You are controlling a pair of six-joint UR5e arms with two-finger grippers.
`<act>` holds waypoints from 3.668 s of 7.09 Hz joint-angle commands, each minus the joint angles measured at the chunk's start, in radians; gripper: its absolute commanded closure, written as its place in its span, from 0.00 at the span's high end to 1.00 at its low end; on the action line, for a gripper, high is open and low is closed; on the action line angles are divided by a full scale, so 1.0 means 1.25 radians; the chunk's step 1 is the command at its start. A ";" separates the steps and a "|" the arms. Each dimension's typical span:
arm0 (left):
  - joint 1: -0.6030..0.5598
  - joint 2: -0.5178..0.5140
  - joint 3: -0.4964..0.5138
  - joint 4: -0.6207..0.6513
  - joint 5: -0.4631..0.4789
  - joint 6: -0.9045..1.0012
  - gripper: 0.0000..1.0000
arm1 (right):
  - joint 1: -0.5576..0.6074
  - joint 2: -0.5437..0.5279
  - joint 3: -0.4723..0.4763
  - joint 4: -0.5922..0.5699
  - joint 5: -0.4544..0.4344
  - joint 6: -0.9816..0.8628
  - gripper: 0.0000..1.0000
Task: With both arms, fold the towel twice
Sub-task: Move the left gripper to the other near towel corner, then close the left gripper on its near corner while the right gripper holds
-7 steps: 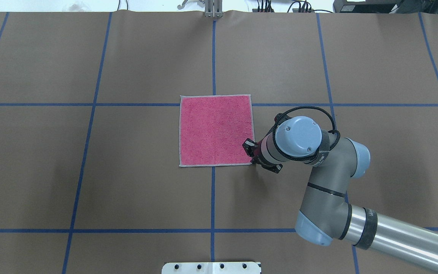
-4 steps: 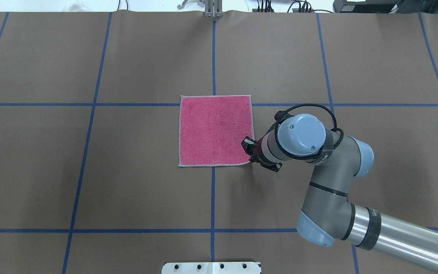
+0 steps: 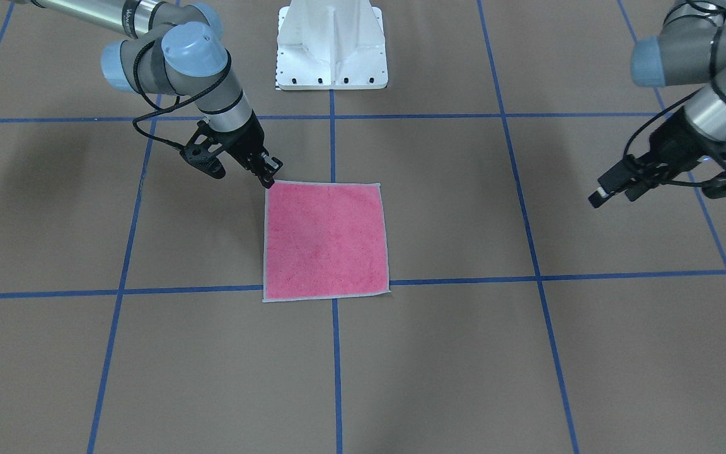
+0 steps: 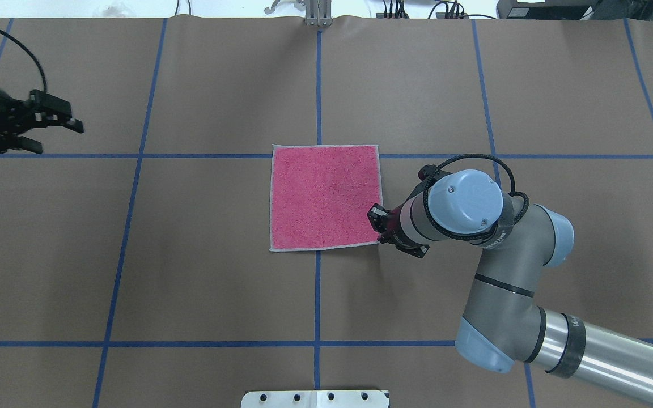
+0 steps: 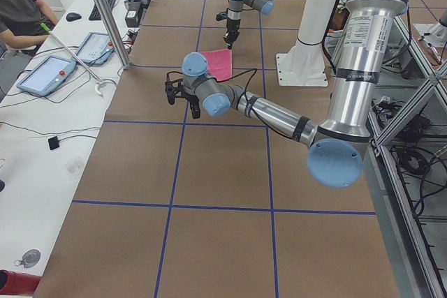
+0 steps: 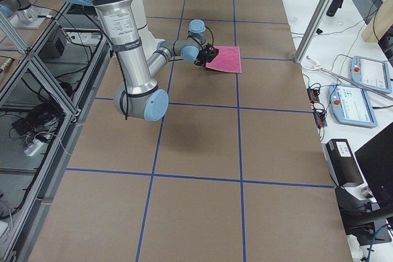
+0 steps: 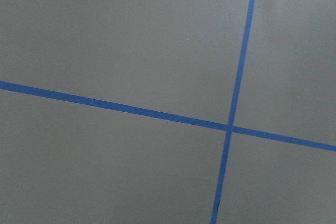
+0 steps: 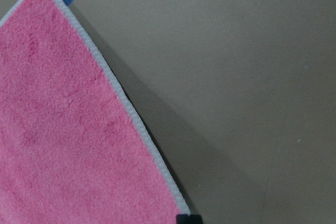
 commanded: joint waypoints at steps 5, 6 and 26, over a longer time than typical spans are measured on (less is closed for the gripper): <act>0.417 -0.210 0.064 -0.023 0.369 -0.346 0.92 | 0.000 -0.001 0.000 -0.001 0.000 -0.002 0.00; 0.433 -0.263 0.125 -0.023 0.369 -0.347 0.86 | 0.000 0.000 0.000 -0.001 0.000 -0.002 0.00; 0.476 -0.271 0.139 0.014 0.362 -0.404 0.00 | 0.000 -0.001 -0.002 -0.001 0.002 -0.005 0.00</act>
